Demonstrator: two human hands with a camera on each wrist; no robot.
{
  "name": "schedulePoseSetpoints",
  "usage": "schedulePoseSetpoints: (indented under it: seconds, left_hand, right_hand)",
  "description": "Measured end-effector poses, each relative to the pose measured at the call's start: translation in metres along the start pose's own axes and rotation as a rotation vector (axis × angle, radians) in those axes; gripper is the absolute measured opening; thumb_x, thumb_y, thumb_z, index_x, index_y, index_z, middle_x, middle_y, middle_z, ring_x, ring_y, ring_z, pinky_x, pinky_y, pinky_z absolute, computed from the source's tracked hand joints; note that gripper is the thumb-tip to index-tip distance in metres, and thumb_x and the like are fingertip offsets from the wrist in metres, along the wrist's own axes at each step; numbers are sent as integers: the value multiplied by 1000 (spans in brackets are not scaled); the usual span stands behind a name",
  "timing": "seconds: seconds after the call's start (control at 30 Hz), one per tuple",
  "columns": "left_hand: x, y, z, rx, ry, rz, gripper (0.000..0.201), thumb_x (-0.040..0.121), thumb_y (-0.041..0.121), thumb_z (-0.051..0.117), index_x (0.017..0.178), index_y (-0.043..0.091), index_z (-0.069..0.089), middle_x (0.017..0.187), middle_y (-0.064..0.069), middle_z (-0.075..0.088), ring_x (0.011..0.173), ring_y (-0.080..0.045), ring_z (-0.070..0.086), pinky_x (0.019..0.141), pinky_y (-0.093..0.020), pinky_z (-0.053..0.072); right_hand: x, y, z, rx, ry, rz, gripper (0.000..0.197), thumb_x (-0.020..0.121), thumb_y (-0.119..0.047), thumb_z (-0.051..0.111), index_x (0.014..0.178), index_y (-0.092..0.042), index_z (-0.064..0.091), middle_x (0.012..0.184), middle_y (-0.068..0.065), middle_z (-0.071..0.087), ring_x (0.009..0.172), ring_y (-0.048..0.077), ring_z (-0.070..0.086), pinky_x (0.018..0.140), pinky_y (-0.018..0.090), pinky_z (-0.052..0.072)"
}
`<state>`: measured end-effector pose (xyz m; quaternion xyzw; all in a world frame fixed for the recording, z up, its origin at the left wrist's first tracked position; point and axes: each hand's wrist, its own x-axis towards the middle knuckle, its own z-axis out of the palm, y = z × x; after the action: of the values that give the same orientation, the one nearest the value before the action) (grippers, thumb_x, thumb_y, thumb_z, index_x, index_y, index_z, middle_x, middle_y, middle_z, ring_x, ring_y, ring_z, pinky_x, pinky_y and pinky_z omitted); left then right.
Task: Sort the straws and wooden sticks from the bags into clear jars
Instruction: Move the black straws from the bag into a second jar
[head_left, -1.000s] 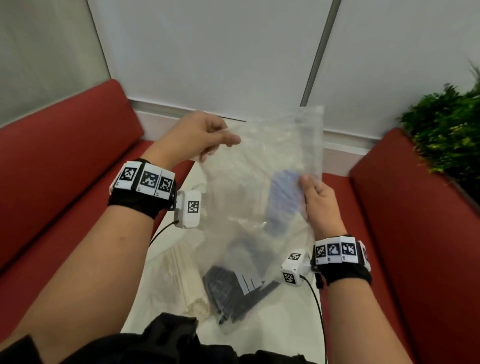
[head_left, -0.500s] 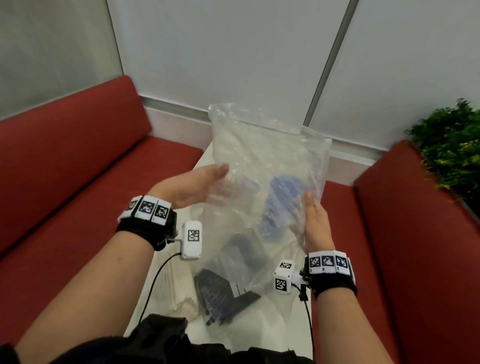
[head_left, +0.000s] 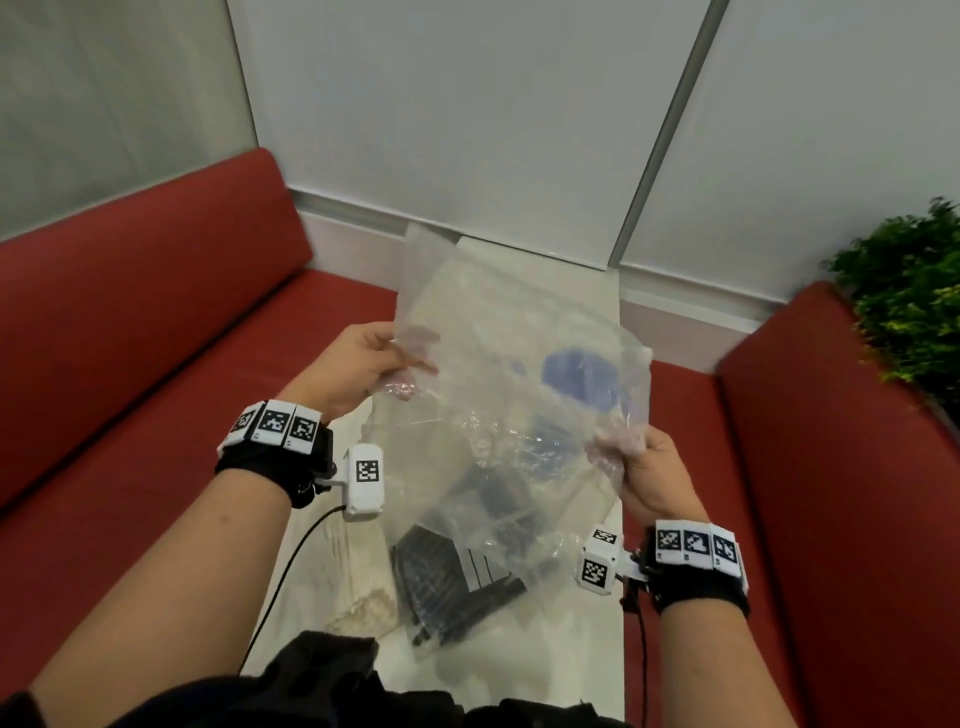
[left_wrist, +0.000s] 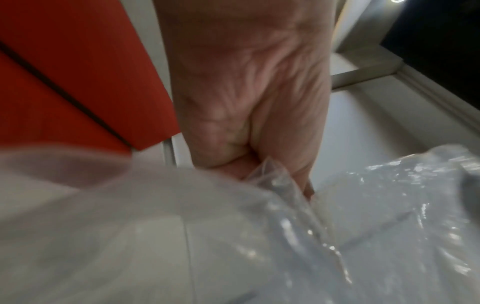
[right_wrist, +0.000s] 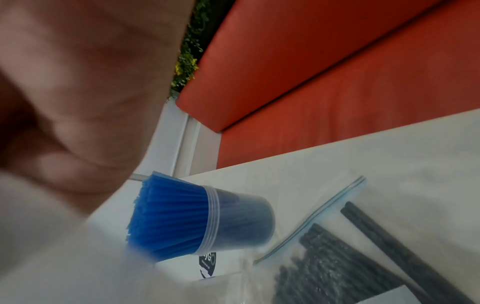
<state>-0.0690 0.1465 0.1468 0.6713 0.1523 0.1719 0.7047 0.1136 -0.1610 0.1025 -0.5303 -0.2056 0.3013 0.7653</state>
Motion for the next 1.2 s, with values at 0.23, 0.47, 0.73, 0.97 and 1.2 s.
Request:
schedulePoseSetpoints:
  seconds: [0.23,0.47,0.73,0.97,1.2]
  left_hand:
    - [-3,11,3,339,18,38,28,65,-23,40,57,-2,55,85,-23,65,76,-27,60,77,-36,48]
    - [3,53,49,862,-360,135,41,61,-15,47,42,21,53,104,4,72,99,-3,61,86,-12,40]
    - [-7,91,64,373,32,338,30,91,-4,55,109,15,70,107,-6,73,100,-13,68,92,-29,50]
    - [-25,30,116,755,-201,224,63,84,69,55,142,55,32,161,20,9,151,-10,0,121,-42,2]
    - [-6,-18,104,290,10,-328,129,58,88,61,154,38,-11,163,-3,13,145,-21,23,112,-46,35]
  right_hand:
    - [-8,-6,-24,-620,-60,119,53,82,28,37,66,-6,75,126,11,69,116,27,64,95,40,46]
    - [12,-38,30,-850,-215,-83,86,70,-41,86,138,-65,38,145,-43,35,143,1,33,110,25,33]
    - [7,11,70,-817,42,64,16,86,-5,71,84,-20,73,76,-4,74,59,5,68,59,28,54]
    - [3,-1,91,-732,257,3,17,95,-13,55,105,-10,68,92,11,71,68,25,74,53,33,57]
    - [-20,-22,50,-221,-103,-86,25,94,-21,70,118,-17,75,112,8,76,103,22,73,84,27,58]
